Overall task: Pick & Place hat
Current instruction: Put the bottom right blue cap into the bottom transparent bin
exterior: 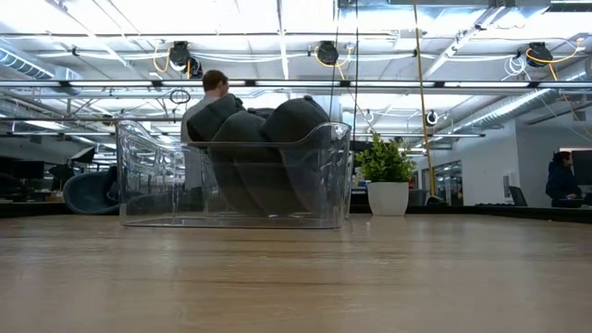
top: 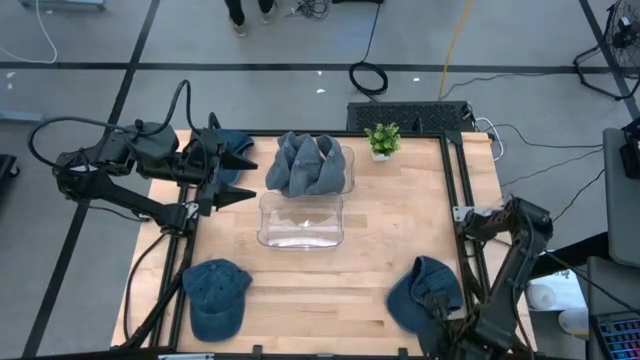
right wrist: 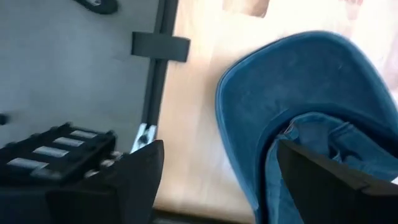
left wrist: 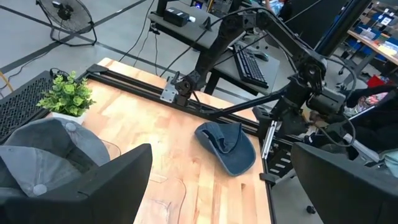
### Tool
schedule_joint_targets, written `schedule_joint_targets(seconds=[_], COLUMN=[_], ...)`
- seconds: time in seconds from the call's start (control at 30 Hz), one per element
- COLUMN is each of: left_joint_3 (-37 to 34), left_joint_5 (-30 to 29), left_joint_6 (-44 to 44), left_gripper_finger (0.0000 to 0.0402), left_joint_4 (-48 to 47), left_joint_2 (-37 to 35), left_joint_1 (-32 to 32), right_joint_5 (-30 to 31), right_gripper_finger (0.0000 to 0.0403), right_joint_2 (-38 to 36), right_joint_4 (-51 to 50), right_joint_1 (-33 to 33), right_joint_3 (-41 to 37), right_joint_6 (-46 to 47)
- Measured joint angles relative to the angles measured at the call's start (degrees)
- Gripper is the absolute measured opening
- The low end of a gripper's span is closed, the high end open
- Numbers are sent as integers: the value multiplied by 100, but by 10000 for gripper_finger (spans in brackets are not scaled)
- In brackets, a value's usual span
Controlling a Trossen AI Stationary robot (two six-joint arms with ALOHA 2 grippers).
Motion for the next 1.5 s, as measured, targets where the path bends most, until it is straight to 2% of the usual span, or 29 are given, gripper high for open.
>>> schedule_joint_targets(seconds=[0.13,0.43,0.8,1.0,1.17,1.43,1.5], left_joint_3=[0,0,0,0,0,0,0], left_joint_5=[0,0,48,50,55,52,52], left_joint_6=[0,-16,-111,-292,-350,-326,-328], left_gripper_finger=[392,392,392,392,392,392,392], left_joint_4=[0,2,4,7,7,7,7], left_joint_2=[0,0,0,0,0,0,0], left_joint_1=[0,0,0,1,0,0,0], right_joint_5=[435,389,402,406,401,429,413], right_gripper_finger=[314,316,315,303,231,23,13], right_joint_2=[241,731,752,743,743,722,675], right_joint_4=[0,7,553,559,564,502,387], right_joint_1=[124,198,193,187,187,189,189], right_joint_3=[2,-293,-1443,-1606,-1604,-1602,-1600], right_joint_6=[-103,-269,-407,-861,-1051,-1356,-1319])
